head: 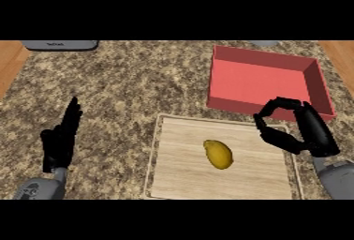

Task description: Pick the lemon from the tray and place it in the cardboard box

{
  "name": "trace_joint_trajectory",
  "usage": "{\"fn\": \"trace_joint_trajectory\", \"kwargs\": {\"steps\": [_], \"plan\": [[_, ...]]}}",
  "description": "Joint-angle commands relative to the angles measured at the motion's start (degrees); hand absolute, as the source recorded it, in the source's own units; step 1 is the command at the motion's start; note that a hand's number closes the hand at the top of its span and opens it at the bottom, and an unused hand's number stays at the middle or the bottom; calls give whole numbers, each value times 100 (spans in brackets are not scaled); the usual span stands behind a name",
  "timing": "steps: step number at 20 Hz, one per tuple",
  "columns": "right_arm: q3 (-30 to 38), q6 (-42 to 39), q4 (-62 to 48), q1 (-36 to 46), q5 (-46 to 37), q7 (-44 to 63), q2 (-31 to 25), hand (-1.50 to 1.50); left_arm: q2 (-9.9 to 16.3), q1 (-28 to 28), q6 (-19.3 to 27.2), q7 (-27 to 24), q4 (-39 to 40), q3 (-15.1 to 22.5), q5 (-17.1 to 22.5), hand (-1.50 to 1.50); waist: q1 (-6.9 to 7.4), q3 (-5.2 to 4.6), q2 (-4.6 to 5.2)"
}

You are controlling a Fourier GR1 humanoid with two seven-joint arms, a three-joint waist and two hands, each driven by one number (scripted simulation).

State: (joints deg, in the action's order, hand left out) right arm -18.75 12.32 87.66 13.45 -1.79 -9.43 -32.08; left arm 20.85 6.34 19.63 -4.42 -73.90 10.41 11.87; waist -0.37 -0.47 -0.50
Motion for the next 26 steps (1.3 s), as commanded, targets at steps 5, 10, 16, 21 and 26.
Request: {"fn": "trace_joint_trajectory", "kwargs": {"steps": [5,10,16,21,26], "plan": [[-165,1175,1406,-1807,-1229,-341,-57,-150,-210,-106,12,142,129,-300,137,0,-63,44,29],[-6,170,2419,-1499,-1620,1529,-1129,-150,-378,-15,175,205,206,-264,11,0,-75,35,26],[-83,-1096,3485,-897,-1317,3627,-1453,-150,-227,21,-271,108,340,-403,124,0,29,30,43],[-433,-1953,3864,-424,-1351,4701,-1422,-150,-530,-59,183,462,-20,-187,-154,0,75,37,43],[-975,-2459,3458,213,-1739,5492,-706,-150,-397,-154,-362,6,291,-476,-5,0,96,40,53]]}}
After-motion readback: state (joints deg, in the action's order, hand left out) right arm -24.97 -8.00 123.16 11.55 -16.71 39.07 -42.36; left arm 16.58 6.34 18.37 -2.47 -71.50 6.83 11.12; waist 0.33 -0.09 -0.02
